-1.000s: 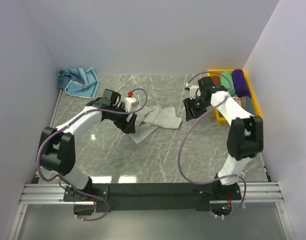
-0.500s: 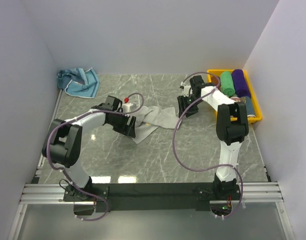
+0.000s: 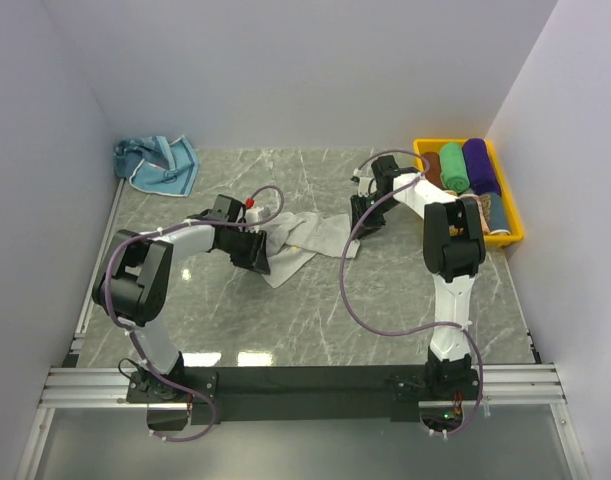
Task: Roll the towels
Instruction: Flatten the towel
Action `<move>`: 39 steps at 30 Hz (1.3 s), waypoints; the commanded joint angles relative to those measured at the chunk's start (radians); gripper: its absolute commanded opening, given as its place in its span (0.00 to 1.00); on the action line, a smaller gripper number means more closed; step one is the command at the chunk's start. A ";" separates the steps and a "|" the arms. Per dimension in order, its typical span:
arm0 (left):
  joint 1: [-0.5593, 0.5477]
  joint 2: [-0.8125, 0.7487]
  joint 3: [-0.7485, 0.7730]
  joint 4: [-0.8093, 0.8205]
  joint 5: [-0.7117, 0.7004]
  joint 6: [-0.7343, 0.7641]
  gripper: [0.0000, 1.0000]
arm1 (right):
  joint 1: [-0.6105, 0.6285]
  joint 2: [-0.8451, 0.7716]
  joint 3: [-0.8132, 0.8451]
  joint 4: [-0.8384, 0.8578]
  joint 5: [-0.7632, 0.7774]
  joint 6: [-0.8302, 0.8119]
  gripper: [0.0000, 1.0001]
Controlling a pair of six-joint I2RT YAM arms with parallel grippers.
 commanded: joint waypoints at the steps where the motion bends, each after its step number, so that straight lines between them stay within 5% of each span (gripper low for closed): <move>1: 0.000 0.003 0.011 0.012 0.012 -0.010 0.38 | 0.010 0.007 0.044 -0.023 -0.056 0.006 0.23; 3: 0.006 -0.005 0.028 -0.014 0.015 0.007 0.26 | 0.006 -0.022 0.049 -0.038 -0.053 -0.012 0.00; 8: 0.067 -0.037 0.157 -0.142 -0.109 0.106 0.01 | -0.026 -0.173 0.049 -0.069 -0.001 -0.062 0.00; 14: 0.187 -0.074 0.376 -0.343 -0.249 0.378 0.00 | -0.098 -0.356 0.110 -0.084 0.081 -0.144 0.00; 21: 0.205 -0.132 0.562 -0.490 -0.369 0.611 0.00 | -0.111 -0.497 0.146 -0.092 0.141 -0.228 0.00; 32: 0.207 -0.540 0.269 -0.577 -0.386 0.861 0.00 | -0.112 -0.873 -0.155 -0.156 0.195 -0.331 0.00; 39: 0.207 -0.426 0.307 -0.505 -0.356 0.788 0.00 | -0.111 -0.803 -0.137 -0.110 0.200 -0.302 0.00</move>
